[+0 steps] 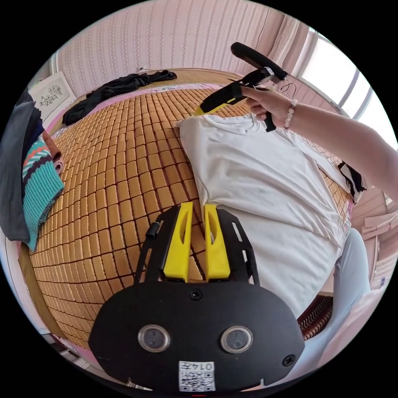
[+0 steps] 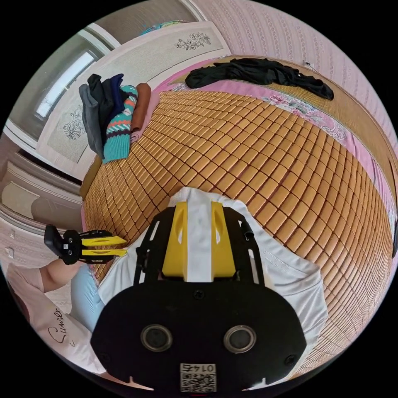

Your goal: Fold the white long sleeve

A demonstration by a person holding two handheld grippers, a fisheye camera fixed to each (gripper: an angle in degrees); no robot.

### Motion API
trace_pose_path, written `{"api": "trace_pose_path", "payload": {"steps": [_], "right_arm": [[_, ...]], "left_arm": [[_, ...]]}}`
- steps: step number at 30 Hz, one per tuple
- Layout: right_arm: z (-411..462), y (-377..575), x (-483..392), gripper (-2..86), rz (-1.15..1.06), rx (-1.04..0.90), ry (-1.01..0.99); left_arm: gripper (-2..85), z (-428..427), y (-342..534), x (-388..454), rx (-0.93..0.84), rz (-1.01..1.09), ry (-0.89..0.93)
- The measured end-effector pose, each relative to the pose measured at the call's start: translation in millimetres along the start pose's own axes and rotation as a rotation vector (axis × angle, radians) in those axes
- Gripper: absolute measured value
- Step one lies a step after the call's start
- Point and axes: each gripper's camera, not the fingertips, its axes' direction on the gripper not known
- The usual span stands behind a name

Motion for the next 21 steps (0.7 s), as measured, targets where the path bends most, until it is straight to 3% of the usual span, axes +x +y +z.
{"api": "trace_pose_path", "payload": {"steps": [6,11,13,17,21], "right_arm": [[-77.7,155.1,-9.0,7.5,0.010,0.000,0.094],[-80.2,298.5,-14.8,6.0,0.241,-0.103,0.094],[-74.2,316.9,-18.9,6.0,0.266,-0.097,0.073],[-65.9,312.5,-23.9,6.1,0.254,0.014,0.055],[-47.9,300.4,-17.8,5.6,0.243,0.003,0.075]], "left_arm": [[6.5,-35.2,23.8,27.7,0.091,0.119,-0.019],[6.4,-17.1,33.9,99.4,0.059,0.207,0.201],[6.5,4.8,30.2,133.6,0.020,0.226,0.283],[6.5,26.6,18.3,164.6,0.010,0.242,0.282],[6.4,53.9,6.9,176.3,-0.055,0.250,0.243]]}}
